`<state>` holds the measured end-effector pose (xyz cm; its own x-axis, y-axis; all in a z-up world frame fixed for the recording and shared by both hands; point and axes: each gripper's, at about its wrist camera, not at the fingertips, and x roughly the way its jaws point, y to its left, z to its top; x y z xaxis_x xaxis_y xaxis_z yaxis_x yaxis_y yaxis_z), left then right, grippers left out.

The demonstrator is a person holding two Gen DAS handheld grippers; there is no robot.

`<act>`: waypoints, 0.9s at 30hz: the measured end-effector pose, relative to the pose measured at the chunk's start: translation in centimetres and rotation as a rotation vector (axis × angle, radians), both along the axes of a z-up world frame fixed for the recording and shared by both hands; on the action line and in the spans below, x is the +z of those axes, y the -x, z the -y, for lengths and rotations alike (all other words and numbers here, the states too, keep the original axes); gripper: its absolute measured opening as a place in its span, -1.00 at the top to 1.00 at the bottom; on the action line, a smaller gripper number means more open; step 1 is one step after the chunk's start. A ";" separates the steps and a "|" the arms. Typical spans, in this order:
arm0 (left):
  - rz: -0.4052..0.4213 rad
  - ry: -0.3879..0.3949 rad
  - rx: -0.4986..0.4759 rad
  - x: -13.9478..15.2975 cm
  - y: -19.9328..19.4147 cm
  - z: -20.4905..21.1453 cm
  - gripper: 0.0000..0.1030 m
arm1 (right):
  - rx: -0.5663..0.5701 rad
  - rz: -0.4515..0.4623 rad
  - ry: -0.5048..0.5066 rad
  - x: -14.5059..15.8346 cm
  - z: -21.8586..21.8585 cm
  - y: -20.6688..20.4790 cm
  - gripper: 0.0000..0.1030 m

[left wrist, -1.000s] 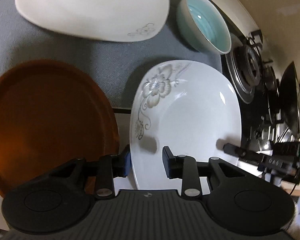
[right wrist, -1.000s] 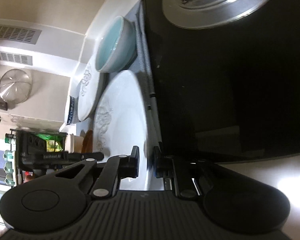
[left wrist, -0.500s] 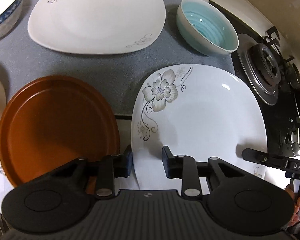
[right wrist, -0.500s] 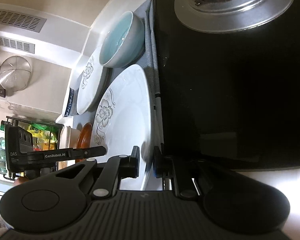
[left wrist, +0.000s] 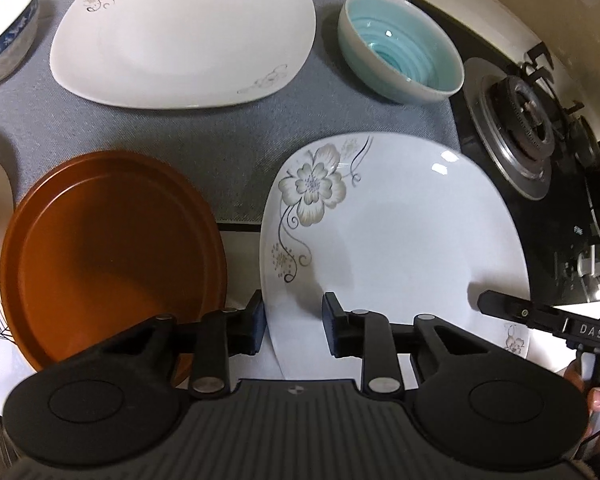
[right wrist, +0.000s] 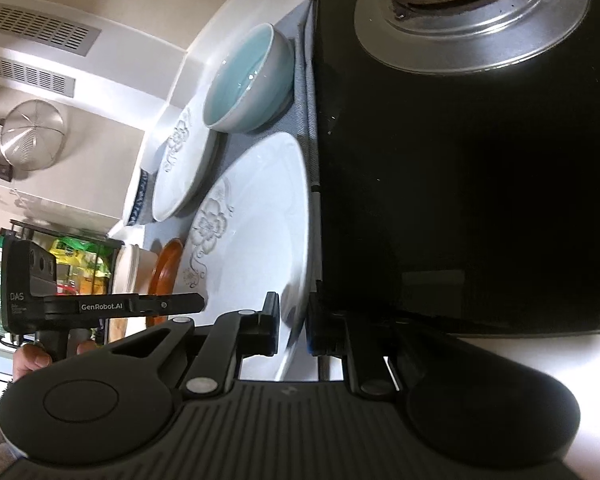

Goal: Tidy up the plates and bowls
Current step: 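Lift the flower-print plate with both grippers and carry it toward the other white plate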

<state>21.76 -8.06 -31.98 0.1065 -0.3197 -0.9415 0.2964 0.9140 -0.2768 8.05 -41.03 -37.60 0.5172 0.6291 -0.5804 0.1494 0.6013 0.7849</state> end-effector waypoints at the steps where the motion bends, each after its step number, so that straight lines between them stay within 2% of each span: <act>1: 0.005 0.006 0.002 0.3 0.0 -0.1 0.42 | -0.003 0.003 -0.002 0.1 0.1 0.2 0.68; 12: 0.060 -0.024 -0.017 3.3 0.8 1.1 0.42 | -0.010 0.038 0.015 0.9 0.4 1.0 0.67; 23: 0.073 -0.035 -0.010 4.0 1.6 1.1 0.42 | -0.012 0.067 0.037 2.0 0.2 1.5 0.67; 27: 0.081 -0.029 -0.005 4.5 1.6 0.9 0.42 | -0.037 0.054 -0.001 2.2 0.0 1.6 0.67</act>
